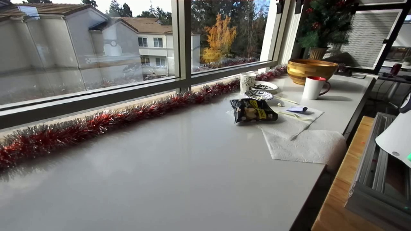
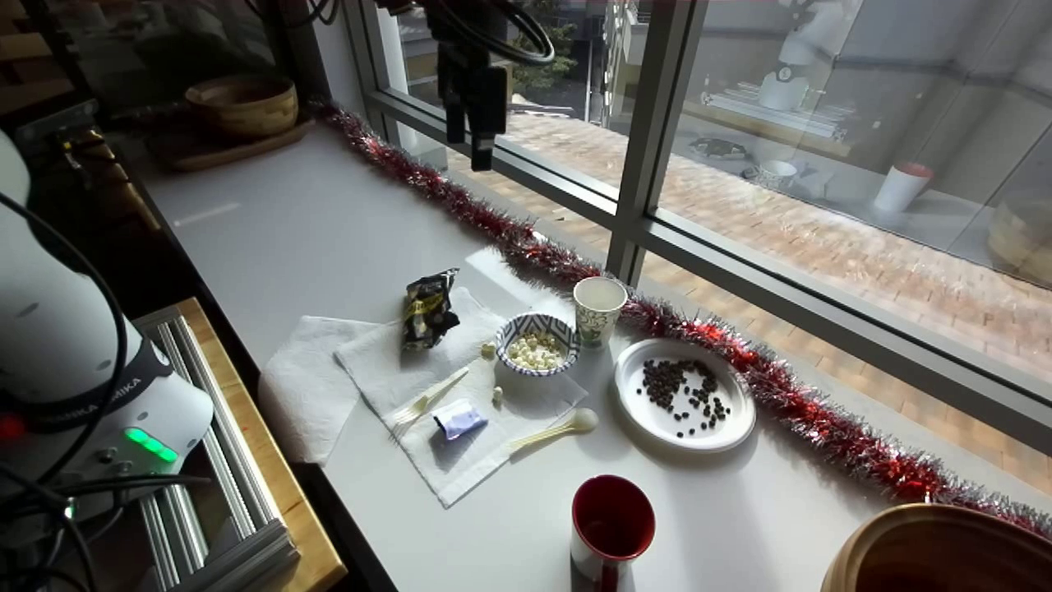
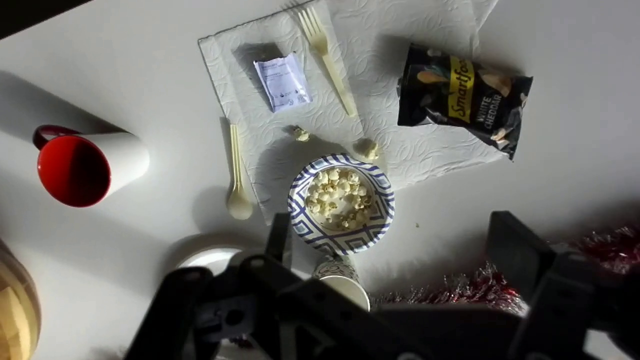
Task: Turn the plastic spoon over
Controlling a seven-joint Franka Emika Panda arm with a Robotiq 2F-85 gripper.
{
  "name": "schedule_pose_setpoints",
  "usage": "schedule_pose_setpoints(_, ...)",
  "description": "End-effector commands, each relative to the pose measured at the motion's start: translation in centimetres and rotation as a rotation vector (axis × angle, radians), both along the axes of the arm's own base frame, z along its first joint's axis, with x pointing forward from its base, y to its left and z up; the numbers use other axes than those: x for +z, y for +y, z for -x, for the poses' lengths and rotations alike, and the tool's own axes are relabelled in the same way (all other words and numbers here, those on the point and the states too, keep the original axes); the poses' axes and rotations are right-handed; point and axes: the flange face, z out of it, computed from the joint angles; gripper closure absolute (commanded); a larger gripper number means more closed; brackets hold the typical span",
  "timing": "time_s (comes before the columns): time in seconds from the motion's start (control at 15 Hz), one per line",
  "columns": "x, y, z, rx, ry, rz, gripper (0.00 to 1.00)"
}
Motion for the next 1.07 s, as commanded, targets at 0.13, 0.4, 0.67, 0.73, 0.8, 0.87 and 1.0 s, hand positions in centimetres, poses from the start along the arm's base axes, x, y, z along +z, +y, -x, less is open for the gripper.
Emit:
schedule_pose_setpoints(0.13, -6.7, -3.7, 1.0, -0.270, -0.128, 0.044, 0.00)
schedule_pose_setpoints(0.4, -11.7, -6.1, 2.3, -0.358, -0.175, 0.134, 0.00)
schedule_pose_setpoints(0.67, -16.9, -7.8, 3.7, -0.379, -0.117, 0.200, 0.00)
schedule_pose_setpoints(0.73, -17.9, -8.2, 4.0, -0.382, -0.104, 0.220, 0.00)
schedule_pose_setpoints(0.8, -19.0, -8.6, 4.0, -0.386, -0.090, 0.237, 0.00)
schedule_pose_setpoints(0.87, -19.9, -9.2, 4.1, -0.396, -0.079, 0.257, 0.00)
schedule_pose_setpoints(1.0, -21.7, -9.8, 4.0, -0.401, -0.070, 0.279, 0.00)
